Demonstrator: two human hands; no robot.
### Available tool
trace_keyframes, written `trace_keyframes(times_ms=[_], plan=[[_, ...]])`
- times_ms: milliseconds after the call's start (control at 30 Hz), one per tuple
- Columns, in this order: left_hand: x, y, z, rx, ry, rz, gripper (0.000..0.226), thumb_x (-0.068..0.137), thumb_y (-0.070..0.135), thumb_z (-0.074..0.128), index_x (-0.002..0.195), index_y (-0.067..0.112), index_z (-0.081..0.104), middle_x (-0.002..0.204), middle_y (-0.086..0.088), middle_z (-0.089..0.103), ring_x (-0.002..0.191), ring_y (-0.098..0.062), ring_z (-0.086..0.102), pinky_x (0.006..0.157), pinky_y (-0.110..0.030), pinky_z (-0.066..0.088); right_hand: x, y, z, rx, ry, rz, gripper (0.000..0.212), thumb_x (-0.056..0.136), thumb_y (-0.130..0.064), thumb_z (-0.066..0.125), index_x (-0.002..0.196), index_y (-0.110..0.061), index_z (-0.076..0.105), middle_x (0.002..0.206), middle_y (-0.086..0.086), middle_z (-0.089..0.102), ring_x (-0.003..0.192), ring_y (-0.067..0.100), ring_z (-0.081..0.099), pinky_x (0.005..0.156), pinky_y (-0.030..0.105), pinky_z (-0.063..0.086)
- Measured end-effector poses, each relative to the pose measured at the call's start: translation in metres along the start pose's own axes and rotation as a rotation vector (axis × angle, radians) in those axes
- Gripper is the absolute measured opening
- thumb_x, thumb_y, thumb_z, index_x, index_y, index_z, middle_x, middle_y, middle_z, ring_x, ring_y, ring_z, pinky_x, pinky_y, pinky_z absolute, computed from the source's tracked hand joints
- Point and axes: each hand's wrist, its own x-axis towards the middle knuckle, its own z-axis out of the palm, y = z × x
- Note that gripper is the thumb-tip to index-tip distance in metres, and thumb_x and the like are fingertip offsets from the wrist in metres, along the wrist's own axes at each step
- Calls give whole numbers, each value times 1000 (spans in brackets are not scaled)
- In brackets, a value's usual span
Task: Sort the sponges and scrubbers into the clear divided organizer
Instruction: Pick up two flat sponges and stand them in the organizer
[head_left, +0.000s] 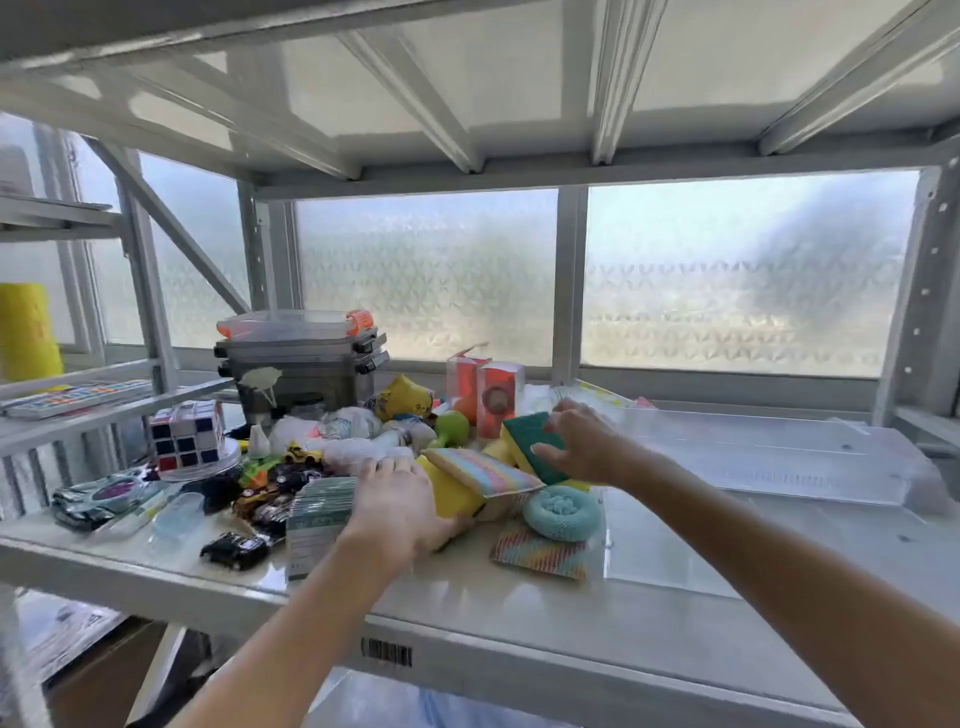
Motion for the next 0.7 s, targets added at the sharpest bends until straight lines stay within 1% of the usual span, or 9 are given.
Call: trace_keyframes(times_ms=[100, 167, 300, 367, 400, 467, 533, 600, 700], plan=[[17, -3, -5, -47, -148, 22, 110, 66, 86, 43, 144, 9, 39, 146, -13, 45, 135, -30, 39, 112, -44, 24, 22, -1, 2, -106, -13, 78, 47, 83, -52, 59, 103, -9, 58, 108, 11, 60, 89, 24, 55, 84, 43, 51], [27, -7, -9, -139, -209, 57, 105, 59, 83, 55, 138, 14, 48, 135, -12, 54, 125, -29, 49, 106, -40, 37, 32, -5, 0, -98, -99, 146, 56, 77, -58, 63, 107, -11, 54, 105, 8, 60, 86, 23, 52, 83, 43, 52], [45, -10, -10, -192, -263, 64, 121, 26, 87, 63, 132, 29, 54, 126, -2, 58, 112, -24, 56, 98, -39, 50, 42, -5, 2, -38, -194, 241, 77, 67, -56, 74, 122, -10, 45, 116, 9, 57, 98, 23, 54, 88, 41, 51], [58, -11, -9, -178, -280, 68, 128, 15, 89, 65, 129, 32, 56, 125, 1, 58, 110, -22, 57, 96, -39, 51, 44, -4, 3, 34, -185, 263, 91, 63, -51, 79, 132, -11, 35, 123, 10, 55, 108, 26, 55, 91, 42, 52], [60, -11, -17, -167, -283, 66, 129, 16, 87, 68, 130, 29, 55, 127, 0, 57, 111, -23, 57, 95, -40, 52, 45, -4, 2, 84, -170, 255, 97, 62, -47, 81, 137, -14, 30, 125, 11, 54, 110, 27, 56, 91, 43, 52], [66, -12, -38, -119, -255, 48, 128, 26, 76, 76, 136, 19, 47, 135, -8, 49, 119, -29, 53, 100, -41, 50, 43, -4, -7, 228, -91, 234, 100, 61, -42, 82, 141, -23, 24, 126, 14, 52, 109, 31, 56, 88, 43, 54], [68, -10, -69, -24, -191, 46, 122, 35, 66, 81, 139, 16, 40, 136, -12, 46, 122, -30, 51, 100, -40, 49, 42, 1, -24, 323, 32, 210, 94, 63, -47, 79, 140, -27, 29, 127, 14, 48, 111, 33, 54, 89, 42, 52], [69, -2, -101, 129, -67, 61, 116, 42, 60, 83, 139, 16, 38, 138, -13, 40, 123, -31, 47, 98, -41, 48, 38, 13, -46, 366, 128, 190, 82, 65, -52, 76, 134, -24, 41, 124, 13, 53, 107, 30, 57, 86, 40, 53], [64, 25, -142, 302, 200, 108, 118, 48, 51, 87, 143, 16, 26, 149, -16, 16, 136, -33, 29, 103, -48, 38, 20, 47, -86, 496, 208, 236, 69, 72, -42, 77, 129, -19, 47, 114, 9, 60, 100, 26, 58, 76, 33, 50]])
